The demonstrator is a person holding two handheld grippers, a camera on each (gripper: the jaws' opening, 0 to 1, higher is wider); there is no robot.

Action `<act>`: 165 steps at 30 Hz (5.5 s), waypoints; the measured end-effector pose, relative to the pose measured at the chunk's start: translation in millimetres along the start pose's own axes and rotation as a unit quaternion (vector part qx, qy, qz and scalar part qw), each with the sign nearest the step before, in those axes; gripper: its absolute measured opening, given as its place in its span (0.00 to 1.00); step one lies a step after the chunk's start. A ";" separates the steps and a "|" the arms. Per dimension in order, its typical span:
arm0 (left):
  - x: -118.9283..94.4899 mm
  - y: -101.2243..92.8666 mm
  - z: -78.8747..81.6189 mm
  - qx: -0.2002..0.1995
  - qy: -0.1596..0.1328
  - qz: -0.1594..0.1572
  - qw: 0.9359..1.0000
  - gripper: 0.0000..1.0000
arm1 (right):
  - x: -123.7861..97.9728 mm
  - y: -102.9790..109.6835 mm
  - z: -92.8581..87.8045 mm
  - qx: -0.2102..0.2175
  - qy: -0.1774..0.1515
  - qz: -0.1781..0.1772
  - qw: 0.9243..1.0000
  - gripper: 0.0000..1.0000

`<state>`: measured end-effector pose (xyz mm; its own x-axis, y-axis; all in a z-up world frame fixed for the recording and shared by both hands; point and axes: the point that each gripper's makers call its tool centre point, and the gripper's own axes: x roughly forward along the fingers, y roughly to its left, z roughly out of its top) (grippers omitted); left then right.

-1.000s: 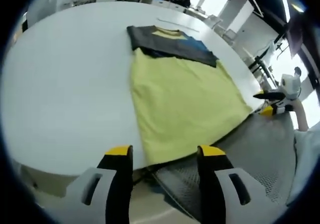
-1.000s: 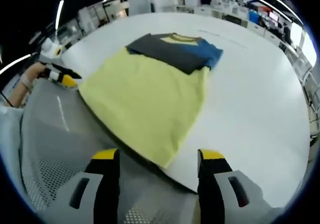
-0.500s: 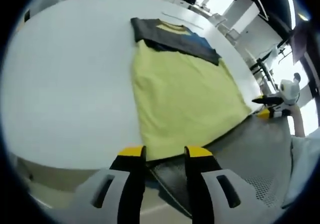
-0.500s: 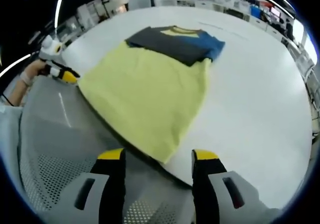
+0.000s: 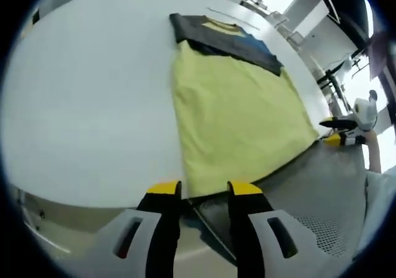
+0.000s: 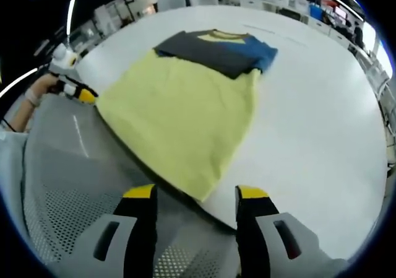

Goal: Fold the garment on the visible template until the final outline fits inside the template.

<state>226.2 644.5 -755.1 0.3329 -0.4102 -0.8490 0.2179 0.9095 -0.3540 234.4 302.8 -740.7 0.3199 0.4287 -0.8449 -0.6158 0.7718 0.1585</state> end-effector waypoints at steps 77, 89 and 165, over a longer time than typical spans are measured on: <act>12.7 0.7 -3.0 0.104 0.059 0.034 0.992 0.01 | 28.8 -10.2 -11.9 0.008 0.047 -0.010 0.999 0.05; 11.3 0.6 -3.0 0.121 0.052 0.018 0.991 0.00 | 27.1 -7.7 -10.4 0.002 0.046 -0.005 0.999 0.03; -148.6 -76.0 108.0 0.156 -0.245 -0.050 0.956 0.00 | -138.9 -1.4 107.9 -0.021 -0.272 -0.024 0.962 0.02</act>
<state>259.2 629.0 -559.7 0.6694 -0.5454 -0.5044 0.5085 0.8314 -0.2241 268.6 292.9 -568.4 0.6714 0.5839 -0.4564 -0.6158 0.7822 0.0948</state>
